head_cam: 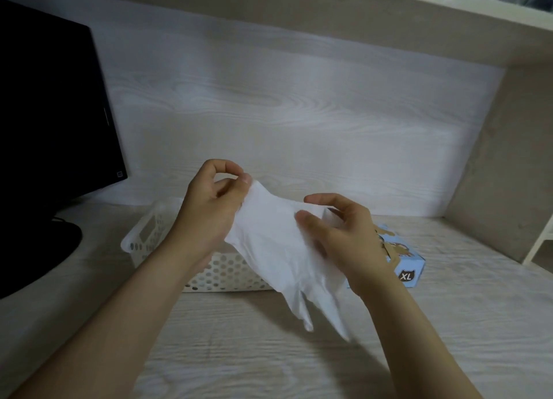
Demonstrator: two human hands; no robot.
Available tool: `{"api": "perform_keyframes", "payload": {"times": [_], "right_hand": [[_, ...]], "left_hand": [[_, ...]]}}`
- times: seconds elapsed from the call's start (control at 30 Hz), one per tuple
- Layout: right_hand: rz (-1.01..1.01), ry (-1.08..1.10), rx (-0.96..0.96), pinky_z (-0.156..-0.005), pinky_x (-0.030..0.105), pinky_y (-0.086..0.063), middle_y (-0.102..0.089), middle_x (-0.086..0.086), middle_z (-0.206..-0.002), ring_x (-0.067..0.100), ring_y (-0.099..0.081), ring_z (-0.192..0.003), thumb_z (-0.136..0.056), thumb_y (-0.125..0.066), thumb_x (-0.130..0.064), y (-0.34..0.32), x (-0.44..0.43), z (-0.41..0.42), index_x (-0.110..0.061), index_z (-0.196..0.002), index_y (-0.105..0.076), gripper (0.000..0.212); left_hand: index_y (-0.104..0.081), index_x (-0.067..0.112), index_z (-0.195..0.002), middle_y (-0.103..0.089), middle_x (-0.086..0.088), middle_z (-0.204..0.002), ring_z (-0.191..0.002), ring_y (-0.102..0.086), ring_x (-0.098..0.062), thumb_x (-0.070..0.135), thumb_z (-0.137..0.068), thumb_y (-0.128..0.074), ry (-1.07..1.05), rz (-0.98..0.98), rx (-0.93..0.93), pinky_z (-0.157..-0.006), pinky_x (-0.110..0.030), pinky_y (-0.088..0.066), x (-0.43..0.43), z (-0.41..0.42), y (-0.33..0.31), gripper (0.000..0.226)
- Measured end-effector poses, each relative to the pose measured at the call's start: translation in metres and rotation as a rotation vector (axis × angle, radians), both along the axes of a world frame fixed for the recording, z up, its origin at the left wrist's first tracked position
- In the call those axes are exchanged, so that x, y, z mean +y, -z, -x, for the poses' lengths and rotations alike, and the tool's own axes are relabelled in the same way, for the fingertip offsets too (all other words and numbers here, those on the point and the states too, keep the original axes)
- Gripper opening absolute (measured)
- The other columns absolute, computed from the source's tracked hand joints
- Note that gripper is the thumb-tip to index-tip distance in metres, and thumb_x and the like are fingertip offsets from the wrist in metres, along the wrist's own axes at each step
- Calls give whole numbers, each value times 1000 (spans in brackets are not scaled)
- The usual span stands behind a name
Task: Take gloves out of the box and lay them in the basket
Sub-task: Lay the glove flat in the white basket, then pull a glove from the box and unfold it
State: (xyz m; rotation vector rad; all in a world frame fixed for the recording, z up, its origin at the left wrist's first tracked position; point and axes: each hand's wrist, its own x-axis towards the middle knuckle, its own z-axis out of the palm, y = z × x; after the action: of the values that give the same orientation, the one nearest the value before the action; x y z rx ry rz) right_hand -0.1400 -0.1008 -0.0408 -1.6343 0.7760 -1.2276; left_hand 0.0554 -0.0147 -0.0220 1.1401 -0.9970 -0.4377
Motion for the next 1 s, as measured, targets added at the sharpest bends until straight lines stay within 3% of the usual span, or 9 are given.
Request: {"api": "perform_keyframes", "payload": {"times": [0.1,0.17,0.3,0.47,0.6,0.7,0.73,0.83,1.0], "right_hand": [[438,224,131,-68,14,-47,-72,-12,-81,7,-68,-78,-92,-80,-22,10,-8,-7,-30,-101,-75,13],[581,282,168,-69,9,-41,-70,-15,-84,5,-66,-76,-95,-76,-18,16,-10,-14,-26,-101,-73,11],[770,379,284,-69,22,-49,-71,-9,-96,8,-64,-76,-100,-71,-16,19,-15,-26,-20,-110,-71,11],[905,395,391,-60,40,-54,-70,0,-99,22,-66,-75,-100,-69,-16,7,-23,-33,-18,-112,-68,12],[926,365,459,-57,37,-51,-71,0,-97,24,-65,-75,-99,-71,-17,-7,-27,-46,-19,-111,-69,12],[957,365,534,-58,34,-49,-71,0,-100,26,-67,-76,-100,-71,-21,-17,-31,-60,-20,-112,-70,12],[968,357,562,-59,35,-52,-71,0,-101,26,-68,-78,-101,-70,-22,-21,-34,-65,-21,-113,-70,12],[965,275,667,-66,41,-57,-71,-1,-105,27,-70,-86,-102,-67,-26,-30,-44,-83,-24,-117,-69,14],[979,109,820,-76,43,-57,-70,-1,-110,27,-69,-95,-102,-68,-30,-37,-56,-108,-25,-119,-68,18]], "left_hand": [[-62,29,-98,-63,-21,-85,-74,-53,-25,18,-104,-58,-16,-63,-71,-65,-41,-39,0,-6,0,13],[-63,26,-89,-58,-17,-84,-75,-49,-23,12,-102,-53,-48,-87,-110,-68,-39,-37,1,-7,-2,22],[-60,18,-70,-54,2,-77,-77,-50,-21,24,-86,-49,-112,-127,-81,-69,-36,-35,3,-6,-5,20],[-67,16,-76,-58,12,-59,-56,-51,-5,10,-92,-59,-286,-111,-172,-62,-27,-42,1,-15,0,18],[-72,19,-76,-69,12,-75,-65,-60,-3,4,-93,-59,-386,-116,-288,-63,-21,-45,2,-25,0,26],[-79,19,-81,-72,12,-89,-74,-60,0,-8,-92,-52,-389,-178,-390,-64,-4,-39,3,-36,5,40],[-80,18,-87,-74,7,-97,-86,-64,-4,-8,-94,-52,-403,-193,-437,-73,-6,-43,3,-40,8,39],[-79,14,-104,-72,-5,-119,-116,-64,-25,-3,-97,-54,-444,-284,-606,-97,-37,-54,2,-52,15,31],[-69,8,-105,-60,-10,-116,-105,-63,-31,-4,-95,-59,-464,-511,-796,-86,-39,-52,10,-54,12,19]]}}
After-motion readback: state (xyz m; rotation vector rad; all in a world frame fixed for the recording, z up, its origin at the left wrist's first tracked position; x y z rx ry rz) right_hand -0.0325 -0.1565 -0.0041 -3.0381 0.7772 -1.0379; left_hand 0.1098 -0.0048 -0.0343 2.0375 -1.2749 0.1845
